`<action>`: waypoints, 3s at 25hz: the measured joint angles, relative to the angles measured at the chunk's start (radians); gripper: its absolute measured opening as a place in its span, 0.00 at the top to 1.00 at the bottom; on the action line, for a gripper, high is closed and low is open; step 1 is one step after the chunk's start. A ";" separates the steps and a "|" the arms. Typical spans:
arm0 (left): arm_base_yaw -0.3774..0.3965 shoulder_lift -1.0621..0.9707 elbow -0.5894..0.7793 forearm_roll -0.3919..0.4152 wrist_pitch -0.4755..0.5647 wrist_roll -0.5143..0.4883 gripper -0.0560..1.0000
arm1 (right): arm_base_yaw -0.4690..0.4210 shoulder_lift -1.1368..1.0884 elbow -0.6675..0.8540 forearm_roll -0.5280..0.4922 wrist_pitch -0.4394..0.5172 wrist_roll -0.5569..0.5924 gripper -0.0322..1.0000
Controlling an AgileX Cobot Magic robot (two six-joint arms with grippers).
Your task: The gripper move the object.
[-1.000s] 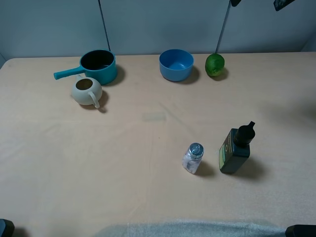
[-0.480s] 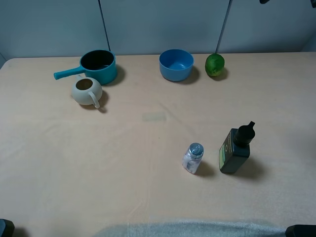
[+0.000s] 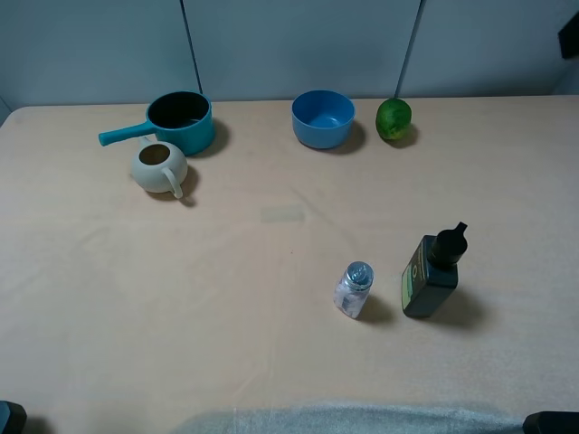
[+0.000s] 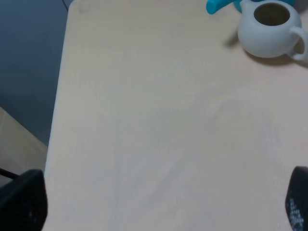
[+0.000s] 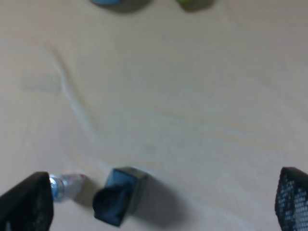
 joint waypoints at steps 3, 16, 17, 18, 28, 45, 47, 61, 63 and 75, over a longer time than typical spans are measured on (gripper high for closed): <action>0.000 0.000 0.000 0.000 0.000 0.000 0.01 | 0.000 -0.112 0.068 -0.021 0.000 0.000 0.30; 0.000 0.000 0.000 0.000 0.000 0.000 0.01 | 0.000 -0.537 0.279 -0.043 0.002 0.001 0.30; 0.000 0.000 0.000 0.000 0.000 0.000 0.01 | -0.004 -0.566 0.292 -0.043 0.002 0.001 0.30; 0.000 0.000 0.000 0.000 0.000 0.000 0.01 | -0.012 -0.591 0.306 -0.044 0.002 0.001 0.30; 0.000 0.000 0.000 0.000 0.000 0.000 0.01 | -0.152 -0.841 0.445 -0.054 0.002 0.002 0.30; 0.000 0.000 0.000 0.000 0.000 0.000 0.01 | -0.166 -1.052 0.695 -0.129 -0.180 0.005 0.30; 0.000 0.000 0.000 0.000 0.000 0.000 0.01 | -0.166 -1.052 0.700 -0.131 -0.183 0.005 0.30; 0.000 0.000 0.000 0.000 0.000 0.000 0.01 | -0.166 -1.052 0.700 -0.133 -0.188 0.005 0.30; 0.000 0.000 0.000 0.000 0.000 0.000 0.01 | -0.166 -1.052 0.700 -0.133 -0.188 0.005 0.30; 0.000 0.000 0.000 0.000 0.000 0.000 0.01 | -0.166 -1.052 0.700 -0.133 -0.189 0.005 0.30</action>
